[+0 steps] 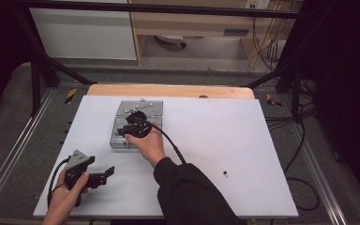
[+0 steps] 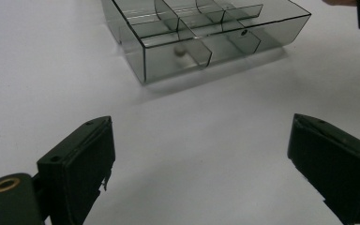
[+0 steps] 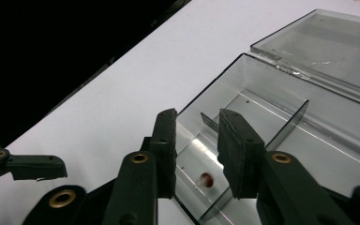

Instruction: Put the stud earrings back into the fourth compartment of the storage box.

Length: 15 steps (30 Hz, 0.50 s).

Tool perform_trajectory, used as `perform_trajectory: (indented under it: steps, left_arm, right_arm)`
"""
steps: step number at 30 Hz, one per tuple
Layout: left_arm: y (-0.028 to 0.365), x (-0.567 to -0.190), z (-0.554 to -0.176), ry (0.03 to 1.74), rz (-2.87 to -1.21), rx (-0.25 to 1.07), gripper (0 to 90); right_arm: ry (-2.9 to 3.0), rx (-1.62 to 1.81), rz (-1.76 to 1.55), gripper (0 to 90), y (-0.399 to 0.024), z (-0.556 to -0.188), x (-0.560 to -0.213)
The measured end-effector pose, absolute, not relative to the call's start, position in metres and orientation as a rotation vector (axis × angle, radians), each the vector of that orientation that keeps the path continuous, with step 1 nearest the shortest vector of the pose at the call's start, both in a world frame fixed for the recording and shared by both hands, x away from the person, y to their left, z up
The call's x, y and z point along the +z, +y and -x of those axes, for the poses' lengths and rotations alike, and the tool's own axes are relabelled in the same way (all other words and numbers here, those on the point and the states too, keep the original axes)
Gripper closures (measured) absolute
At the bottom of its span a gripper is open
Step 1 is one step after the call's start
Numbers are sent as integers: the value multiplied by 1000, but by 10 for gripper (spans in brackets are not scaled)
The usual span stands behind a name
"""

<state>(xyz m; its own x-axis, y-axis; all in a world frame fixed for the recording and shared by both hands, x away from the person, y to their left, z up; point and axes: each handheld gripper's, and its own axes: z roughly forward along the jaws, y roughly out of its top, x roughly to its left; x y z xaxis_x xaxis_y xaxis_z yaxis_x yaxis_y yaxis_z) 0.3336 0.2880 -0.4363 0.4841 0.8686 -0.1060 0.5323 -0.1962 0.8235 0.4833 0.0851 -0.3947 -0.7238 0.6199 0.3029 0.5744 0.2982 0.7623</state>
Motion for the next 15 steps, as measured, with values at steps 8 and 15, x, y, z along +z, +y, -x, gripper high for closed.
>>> perform_trajectory:
  steps: [8,15]
  left_arm:
    - [287,-437,-333,1165,-1877,493,80]
    - [286,-437,-333,1163,-1886,493,80]
  right_arm:
    - [2451,1447,-1158,467,66,-472,-377]
    - [2402,1387,-1144,243,49,-459,-367]
